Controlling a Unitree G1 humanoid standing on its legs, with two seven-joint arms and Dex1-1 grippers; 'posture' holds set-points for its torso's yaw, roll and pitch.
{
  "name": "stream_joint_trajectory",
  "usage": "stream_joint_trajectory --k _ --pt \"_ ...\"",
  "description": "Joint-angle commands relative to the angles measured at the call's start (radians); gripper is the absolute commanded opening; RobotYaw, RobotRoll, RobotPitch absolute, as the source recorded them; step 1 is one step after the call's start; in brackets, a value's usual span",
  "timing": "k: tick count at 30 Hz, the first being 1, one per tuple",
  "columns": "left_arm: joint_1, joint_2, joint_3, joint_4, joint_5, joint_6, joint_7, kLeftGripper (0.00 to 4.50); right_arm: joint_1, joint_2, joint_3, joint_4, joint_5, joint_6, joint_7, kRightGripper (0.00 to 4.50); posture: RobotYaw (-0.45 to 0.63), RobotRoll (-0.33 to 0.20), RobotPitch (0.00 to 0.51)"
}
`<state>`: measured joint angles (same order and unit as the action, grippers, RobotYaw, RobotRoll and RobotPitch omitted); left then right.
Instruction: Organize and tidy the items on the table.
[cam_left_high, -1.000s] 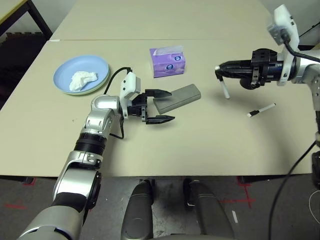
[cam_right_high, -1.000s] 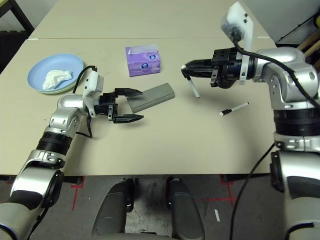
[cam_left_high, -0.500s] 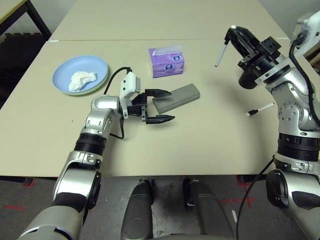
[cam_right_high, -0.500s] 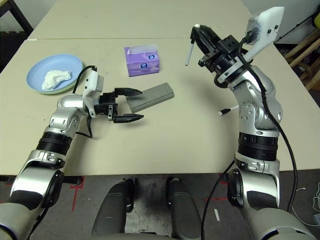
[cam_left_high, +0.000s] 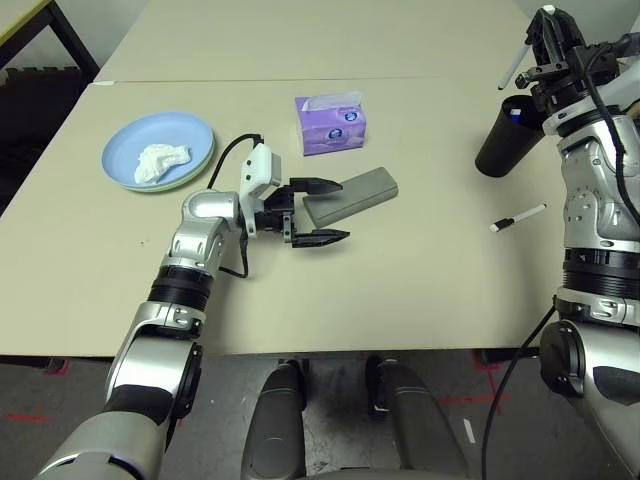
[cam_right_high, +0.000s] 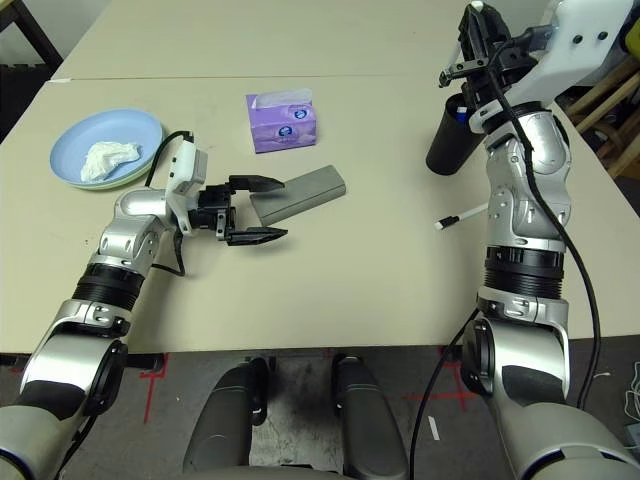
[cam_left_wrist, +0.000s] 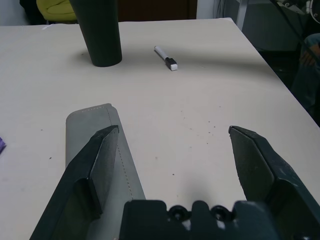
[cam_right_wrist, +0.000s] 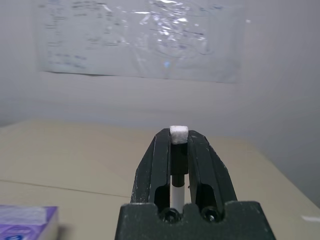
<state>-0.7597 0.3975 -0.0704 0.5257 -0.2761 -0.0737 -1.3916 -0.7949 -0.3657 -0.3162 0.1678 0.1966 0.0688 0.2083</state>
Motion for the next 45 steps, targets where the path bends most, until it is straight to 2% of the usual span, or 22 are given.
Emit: stream_joint_trajectory --k 1,16,21,26,27,28,31,33,38,45 --pt "0.012 0.007 -0.011 -0.005 0.004 -0.003 -0.004 4.50 0.029 -0.004 -0.005 0.017 -0.016 0.025 -0.053 0.34 0.05 0.000 0.200" --pt "0.017 0.013 -0.013 -0.015 0.001 0.006 -0.005 4.50 0.071 -0.024 -0.004 -0.005 -0.003 0.113 -0.098 0.34 0.05 0.000 0.201" --pt "0.021 0.011 -0.011 -0.020 -0.003 0.005 -0.003 4.50 0.071 -0.029 -0.007 -0.005 0.018 0.122 -0.076 2.06 0.06 0.000 0.200" --pt "0.024 0.010 -0.008 -0.028 -0.008 0.005 -0.002 4.50 0.069 -0.036 -0.011 0.003 0.032 0.116 -0.060 3.97 0.06 0.000 0.197" --pt "0.025 0.010 -0.007 -0.030 -0.009 0.005 -0.002 4.50 0.067 -0.039 -0.012 0.007 0.034 0.115 -0.055 4.31 0.06 0.000 0.197" --pt "0.026 0.010 -0.007 -0.032 -0.010 0.005 -0.001 4.50 0.065 -0.041 -0.012 0.009 0.036 0.115 -0.053 4.46 0.06 0.000 0.196" --pt "0.028 0.012 -0.007 -0.036 -0.011 0.007 0.000 4.50 0.050 -0.041 -0.016 0.013 0.060 0.101 -0.030 4.46 0.07 0.000 0.197" --pt "0.029 0.014 -0.006 -0.038 -0.011 0.009 0.000 4.50 0.029 -0.030 -0.018 0.006 0.118 0.099 0.030 4.46 0.07 0.000 0.197" --pt "0.031 0.016 -0.005 -0.046 -0.013 0.013 0.001 4.50 0.040 -0.066 0.049 -0.053 0.271 0.194 0.314 4.46 0.08 0.000 0.202" --pt "0.043 0.018 -0.005 -0.066 -0.020 0.018 0.002 4.50 0.108 -0.302 0.272 0.002 0.145 0.140 0.724 4.46 0.09 0.000 0.205"
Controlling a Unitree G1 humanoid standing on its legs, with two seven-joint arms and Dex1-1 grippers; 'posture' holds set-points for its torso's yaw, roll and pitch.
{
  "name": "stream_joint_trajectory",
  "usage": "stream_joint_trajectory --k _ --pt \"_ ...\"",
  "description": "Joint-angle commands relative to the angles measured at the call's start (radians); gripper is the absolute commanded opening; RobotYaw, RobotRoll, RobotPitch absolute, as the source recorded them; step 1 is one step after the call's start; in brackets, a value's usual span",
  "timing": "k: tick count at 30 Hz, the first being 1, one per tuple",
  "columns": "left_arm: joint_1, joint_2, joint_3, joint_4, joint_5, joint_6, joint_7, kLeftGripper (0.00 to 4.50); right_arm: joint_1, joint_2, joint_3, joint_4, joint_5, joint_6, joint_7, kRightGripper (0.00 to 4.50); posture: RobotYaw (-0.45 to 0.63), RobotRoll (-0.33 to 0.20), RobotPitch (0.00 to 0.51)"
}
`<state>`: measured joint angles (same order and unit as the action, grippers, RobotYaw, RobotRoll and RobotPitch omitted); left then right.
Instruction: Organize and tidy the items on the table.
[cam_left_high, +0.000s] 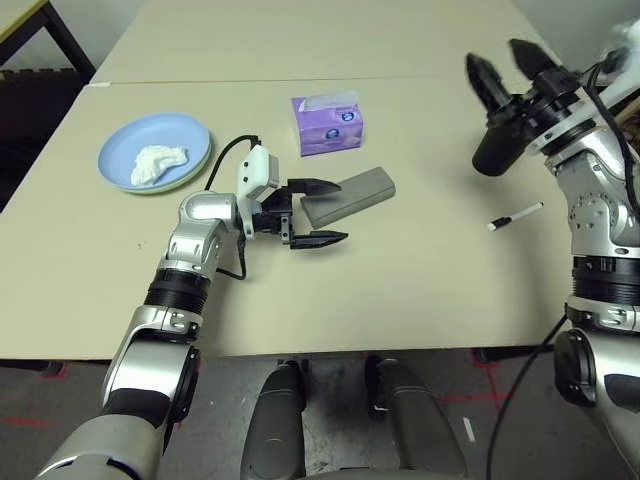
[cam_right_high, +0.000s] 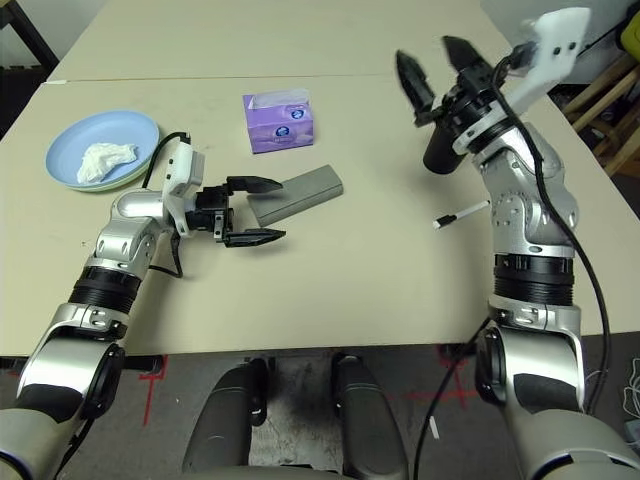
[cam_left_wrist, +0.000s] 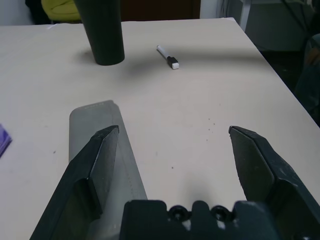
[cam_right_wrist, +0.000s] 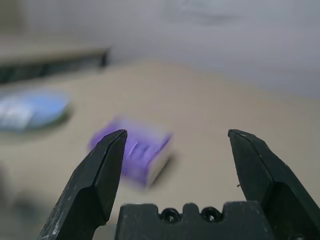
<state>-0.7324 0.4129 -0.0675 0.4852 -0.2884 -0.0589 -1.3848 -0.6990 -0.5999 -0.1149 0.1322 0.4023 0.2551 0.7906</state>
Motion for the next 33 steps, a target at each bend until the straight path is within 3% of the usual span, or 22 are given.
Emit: stream_joint_trajectory --k 1,4,9,15,23,33 --pt "0.017 0.003 -0.009 -0.027 -0.007 0.001 -0.005 4.50 0.007 -0.100 0.101 0.063 -0.090 -0.074 0.192 4.46 0.09 0.000 0.207" --pt "0.017 -0.003 -0.010 -0.018 0.007 -0.031 0.012 4.50 -0.033 -0.191 0.197 0.183 -0.205 -0.186 0.323 4.46 0.09 0.000 0.211" --pt "0.018 -0.006 -0.018 -0.013 0.017 -0.048 0.028 4.50 -0.104 -0.229 0.267 0.327 -0.306 -0.332 0.436 4.46 0.09 0.000 0.215" --pt "0.036 -0.008 -0.014 -0.026 0.004 -0.018 0.046 4.50 -0.218 -0.229 0.348 0.481 -0.424 -0.515 0.539 4.46 0.09 0.000 0.226" --pt "0.059 -0.028 0.007 -0.090 -0.044 0.028 0.067 4.50 -0.393 -0.283 0.516 0.757 -0.680 -0.787 0.647 4.46 0.12 0.000 0.232" --pt "0.070 -0.035 0.034 -0.156 -0.088 0.098 0.131 4.50 -0.463 -0.241 0.591 0.898 -0.809 -0.896 0.667 4.46 0.15 0.000 0.241"
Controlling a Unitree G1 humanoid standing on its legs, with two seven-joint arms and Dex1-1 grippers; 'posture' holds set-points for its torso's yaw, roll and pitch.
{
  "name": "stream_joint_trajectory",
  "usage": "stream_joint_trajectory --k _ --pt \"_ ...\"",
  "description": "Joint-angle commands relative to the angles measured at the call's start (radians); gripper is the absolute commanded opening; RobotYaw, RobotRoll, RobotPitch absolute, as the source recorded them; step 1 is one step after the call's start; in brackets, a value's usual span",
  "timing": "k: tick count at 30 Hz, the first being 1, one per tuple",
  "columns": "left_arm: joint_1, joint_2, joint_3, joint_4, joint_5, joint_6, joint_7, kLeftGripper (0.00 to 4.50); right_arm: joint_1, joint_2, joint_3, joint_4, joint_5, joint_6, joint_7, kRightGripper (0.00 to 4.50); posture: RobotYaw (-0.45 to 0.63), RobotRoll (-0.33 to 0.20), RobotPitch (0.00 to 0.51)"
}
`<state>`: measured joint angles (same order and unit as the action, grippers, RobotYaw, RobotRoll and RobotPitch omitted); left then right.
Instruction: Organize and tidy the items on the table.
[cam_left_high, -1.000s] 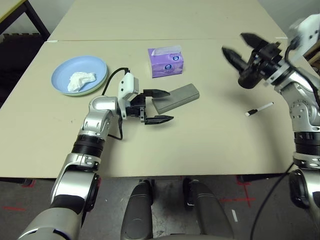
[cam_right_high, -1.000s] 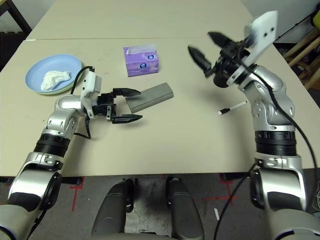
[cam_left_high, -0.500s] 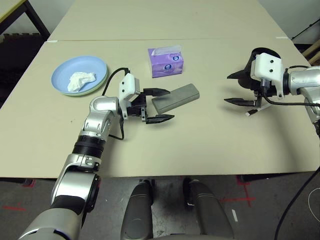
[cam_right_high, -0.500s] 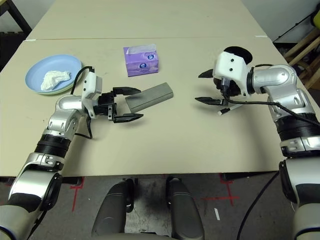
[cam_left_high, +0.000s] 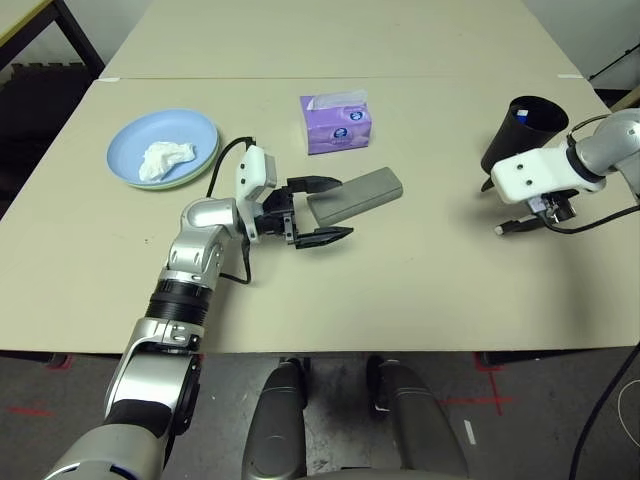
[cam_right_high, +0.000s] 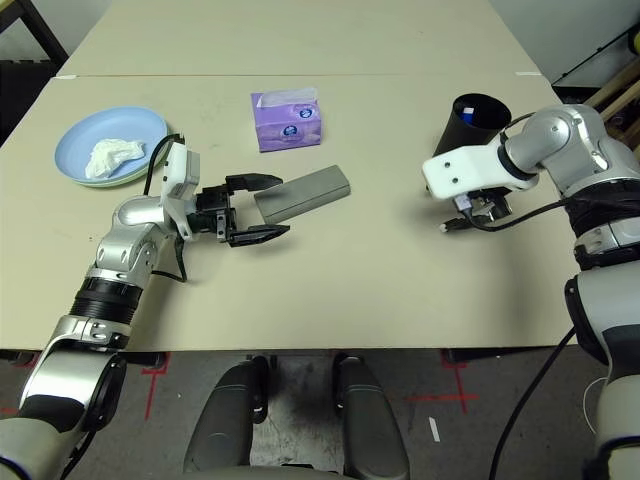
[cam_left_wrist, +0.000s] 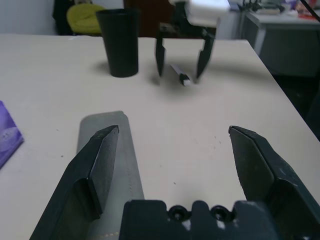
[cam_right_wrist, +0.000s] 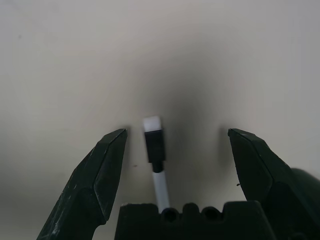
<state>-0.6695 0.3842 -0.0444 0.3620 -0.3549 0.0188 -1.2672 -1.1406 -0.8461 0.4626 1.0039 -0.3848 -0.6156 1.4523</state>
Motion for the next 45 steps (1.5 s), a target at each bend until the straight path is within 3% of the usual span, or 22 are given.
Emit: stream_joint_trajectory --k 1,31,36,42,45 --pt "0.008 -0.006 0.011 -0.036 -0.024 0.023 0.015 4.50 -0.023 0.011 0.014 0.032 -0.026 -0.031 0.004 4.46 0.15 0.000 0.243" --pt "0.049 0.002 0.009 -0.075 -0.025 0.028 0.050 4.50 -0.081 0.034 0.074 0.139 -0.168 -0.179 -0.001 4.46 0.17 0.000 0.246" --pt "0.050 0.005 0.010 -0.077 -0.025 0.030 0.052 4.50 -0.080 0.037 0.081 0.145 -0.173 -0.179 0.020 2.82 0.17 0.000 0.246" --pt "0.051 0.009 0.009 -0.081 -0.026 0.034 0.052 4.50 -0.073 0.036 0.074 0.139 -0.158 -0.180 0.043 0.46 0.17 0.000 0.246" --pt "0.046 0.010 0.010 -0.076 -0.027 0.034 0.051 4.50 -0.069 0.035 0.060 0.134 -0.134 -0.168 0.076 0.41 0.16 0.000 0.241"
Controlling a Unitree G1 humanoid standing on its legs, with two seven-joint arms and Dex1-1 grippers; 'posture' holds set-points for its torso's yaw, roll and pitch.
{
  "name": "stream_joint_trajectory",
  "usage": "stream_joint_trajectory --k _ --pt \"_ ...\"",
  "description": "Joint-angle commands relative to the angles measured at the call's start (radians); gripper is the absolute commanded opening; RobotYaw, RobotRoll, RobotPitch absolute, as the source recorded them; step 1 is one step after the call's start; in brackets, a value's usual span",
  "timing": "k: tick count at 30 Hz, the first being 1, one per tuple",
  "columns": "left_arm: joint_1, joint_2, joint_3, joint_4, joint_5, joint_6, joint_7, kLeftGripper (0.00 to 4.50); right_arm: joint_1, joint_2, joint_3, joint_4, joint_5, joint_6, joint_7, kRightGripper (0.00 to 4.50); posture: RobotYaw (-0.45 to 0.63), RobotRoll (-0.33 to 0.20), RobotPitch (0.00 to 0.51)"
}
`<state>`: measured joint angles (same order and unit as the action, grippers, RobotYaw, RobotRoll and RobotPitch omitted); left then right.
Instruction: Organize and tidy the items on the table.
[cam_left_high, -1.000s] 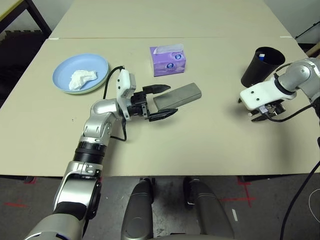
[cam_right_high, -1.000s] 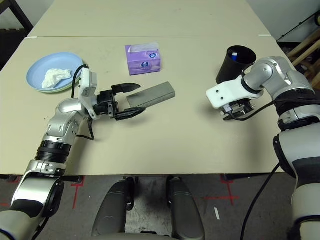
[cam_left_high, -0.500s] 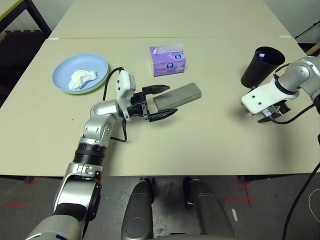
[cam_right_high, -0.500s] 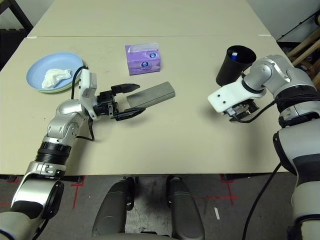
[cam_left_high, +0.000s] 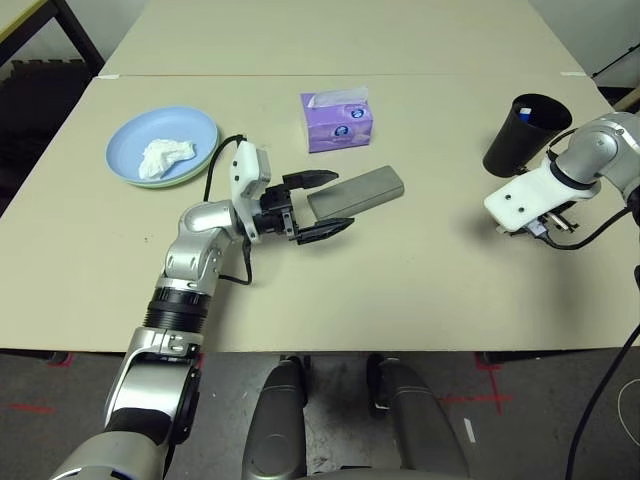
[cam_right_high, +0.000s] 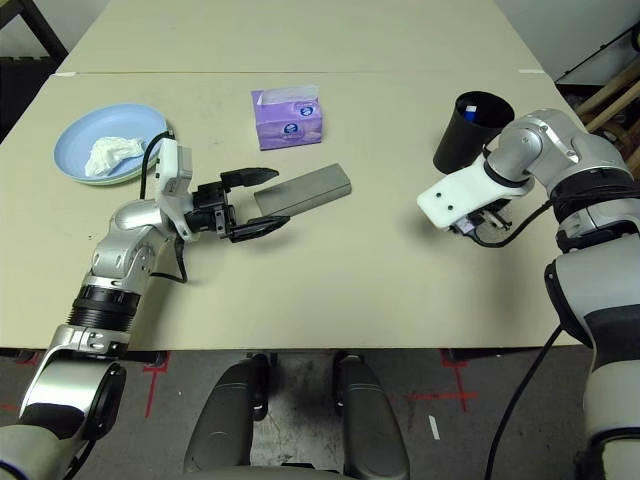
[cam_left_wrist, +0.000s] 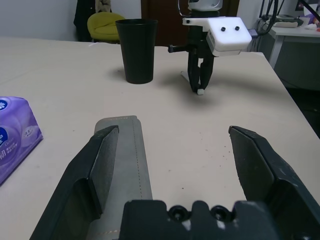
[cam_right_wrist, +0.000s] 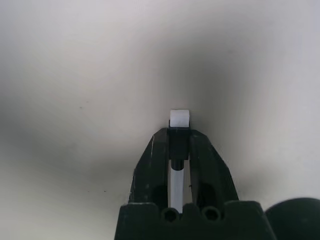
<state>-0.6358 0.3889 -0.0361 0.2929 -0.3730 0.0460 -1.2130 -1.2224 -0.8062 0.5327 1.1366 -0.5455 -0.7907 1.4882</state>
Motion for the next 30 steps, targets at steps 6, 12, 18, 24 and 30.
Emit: stream_joint_trajectory --k 6,12,18,24,30 --pt "0.002 0.006 0.007 0.004 -0.010 0.004 0.002 4.50 0.000 0.005 -0.038 -0.024 0.259 0.232 0.126 0.41 0.16 0.000 0.238" --pt "0.003 -0.002 0.016 0.003 -0.012 -0.005 0.009 4.50 0.024 -0.014 -0.063 -0.262 0.635 0.662 0.126 0.41 0.15 0.000 0.228" --pt "0.011 -0.005 0.018 0.006 -0.009 -0.007 0.011 4.50 0.117 0.067 -0.407 -0.500 0.887 1.094 -0.049 0.41 0.13 0.000 0.224" --pt "0.000 -0.011 0.019 0.023 -0.006 -0.008 0.015 4.50 0.284 0.179 -0.708 -0.744 1.021 1.245 -0.457 0.41 0.11 0.000 0.224" --pt "-0.009 -0.017 0.019 0.038 -0.004 -0.012 0.014 4.50 0.399 0.320 -0.882 -0.899 1.023 1.140 -0.811 0.41 0.09 0.000 0.222"
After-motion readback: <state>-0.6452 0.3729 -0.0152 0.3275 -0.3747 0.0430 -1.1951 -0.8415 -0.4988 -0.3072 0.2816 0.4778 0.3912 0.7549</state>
